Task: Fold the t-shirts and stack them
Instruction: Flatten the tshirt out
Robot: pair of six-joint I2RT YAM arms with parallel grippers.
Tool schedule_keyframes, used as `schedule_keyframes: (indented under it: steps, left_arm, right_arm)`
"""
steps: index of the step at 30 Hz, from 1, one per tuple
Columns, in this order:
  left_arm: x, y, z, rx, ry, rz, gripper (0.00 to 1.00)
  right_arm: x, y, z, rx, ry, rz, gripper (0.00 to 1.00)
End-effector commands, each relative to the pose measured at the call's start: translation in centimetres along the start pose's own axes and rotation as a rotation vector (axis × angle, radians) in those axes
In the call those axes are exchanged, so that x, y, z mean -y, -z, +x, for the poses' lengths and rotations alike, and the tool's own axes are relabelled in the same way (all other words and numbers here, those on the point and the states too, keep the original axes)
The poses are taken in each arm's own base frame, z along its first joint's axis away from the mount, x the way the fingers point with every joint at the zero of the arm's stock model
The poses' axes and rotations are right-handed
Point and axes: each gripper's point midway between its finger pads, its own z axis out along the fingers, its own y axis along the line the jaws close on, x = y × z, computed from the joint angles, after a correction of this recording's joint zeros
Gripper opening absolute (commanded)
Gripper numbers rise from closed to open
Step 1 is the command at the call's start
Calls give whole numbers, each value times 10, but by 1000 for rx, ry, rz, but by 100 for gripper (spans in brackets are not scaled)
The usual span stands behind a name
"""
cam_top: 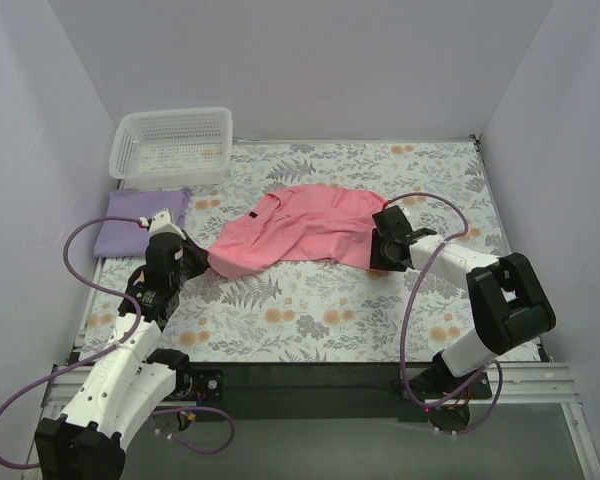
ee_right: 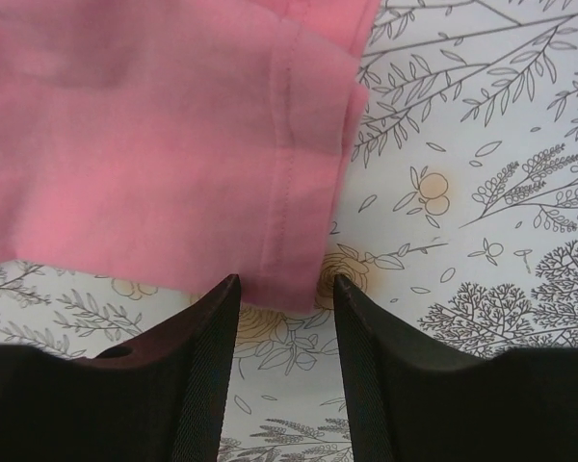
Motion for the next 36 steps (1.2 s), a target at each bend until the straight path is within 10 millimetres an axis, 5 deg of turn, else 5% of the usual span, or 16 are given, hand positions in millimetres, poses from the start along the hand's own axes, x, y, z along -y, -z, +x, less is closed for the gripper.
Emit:
schedule_keyframes:
  steps: [1,13,22,25,29,30,33,34,36]
  left_arm:
    - [5,5,-13,41,7,15,0]
    - [5,5,-14,42,2,16,0]
    - [3,-2,-12,33,12,-7,0]
    - [8,-13,-20,31,50,-2,0]
    - [18,-35,-48,47,90,-29,0]
    - [21,-40,-56,50,93,-38,0]
    - [41,-54,-104,99,103,-50,0]
    - [57,-50,-137,154,112,-23,0]
    - [66,-54,-166,182,115,-33,0]
  right_arm:
    - [12,-3,2,-9,-12,100,49]
    - [27,-20,47,-135,11,141,34]
    - [28,-23,56,-143,33,116,1]
    - [23,-17,35,-87,52,105,1]
    - [24,4,-27,43,46,108,1]
    - [21,16,-57,101,37,100,1]
    - [41,50,-114,208,10,118,1]
    - [51,73,-150,280,-30,122,1]
    - [56,113,-191,386,-30,105,1]
